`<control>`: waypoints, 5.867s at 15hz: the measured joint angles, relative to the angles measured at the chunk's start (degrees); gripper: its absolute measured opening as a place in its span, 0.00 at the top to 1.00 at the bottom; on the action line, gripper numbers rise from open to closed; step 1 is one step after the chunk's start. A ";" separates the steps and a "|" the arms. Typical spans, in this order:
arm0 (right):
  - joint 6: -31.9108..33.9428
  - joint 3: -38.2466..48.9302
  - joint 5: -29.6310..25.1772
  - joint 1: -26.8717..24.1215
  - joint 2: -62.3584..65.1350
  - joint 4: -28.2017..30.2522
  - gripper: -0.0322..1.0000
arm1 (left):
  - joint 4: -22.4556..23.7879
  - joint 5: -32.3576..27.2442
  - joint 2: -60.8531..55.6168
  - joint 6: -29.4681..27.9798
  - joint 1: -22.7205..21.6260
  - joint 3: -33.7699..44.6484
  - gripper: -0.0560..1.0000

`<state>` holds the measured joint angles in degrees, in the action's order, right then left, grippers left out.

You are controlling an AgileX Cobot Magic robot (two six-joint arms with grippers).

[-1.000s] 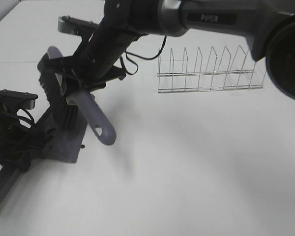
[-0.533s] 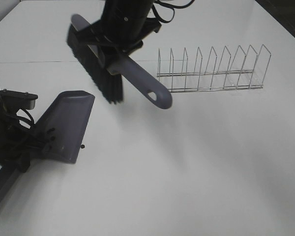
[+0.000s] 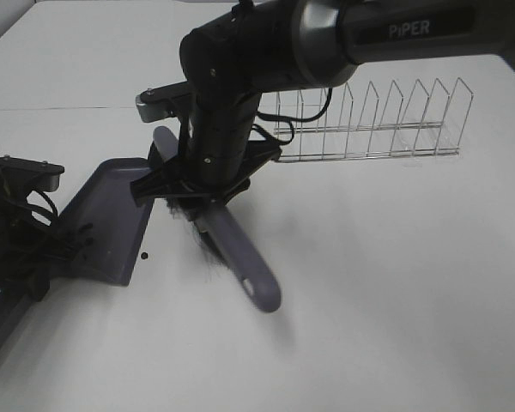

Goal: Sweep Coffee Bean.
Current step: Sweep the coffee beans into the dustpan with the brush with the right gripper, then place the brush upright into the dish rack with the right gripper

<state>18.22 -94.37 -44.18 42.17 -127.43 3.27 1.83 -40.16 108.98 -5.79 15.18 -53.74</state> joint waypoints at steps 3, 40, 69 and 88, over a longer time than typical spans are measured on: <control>-5.90 0.00 8.02 0.00 -2.98 -16.44 0.69 | -0.74 -0.11 0.00 -0.06 0.00 0.00 0.63; -15.41 6.93 21.77 6.19 1.95 -11.00 0.69 | -1.49 -5.90 2.52 0.80 0.11 -0.23 0.63; -8.48 30.77 -6.82 -19.94 32.20 -6.65 0.69 | -13.41 3.78 2.58 -1.60 0.11 -0.23 0.63; 4.87 13.35 -5.84 -22.57 12.43 1.38 0.69 | -15.13 6.47 2.58 -1.60 0.11 -0.23 0.63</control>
<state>23.09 -81.02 -50.02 19.60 -114.99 4.64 -13.29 -33.69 111.55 -7.39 15.30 -53.97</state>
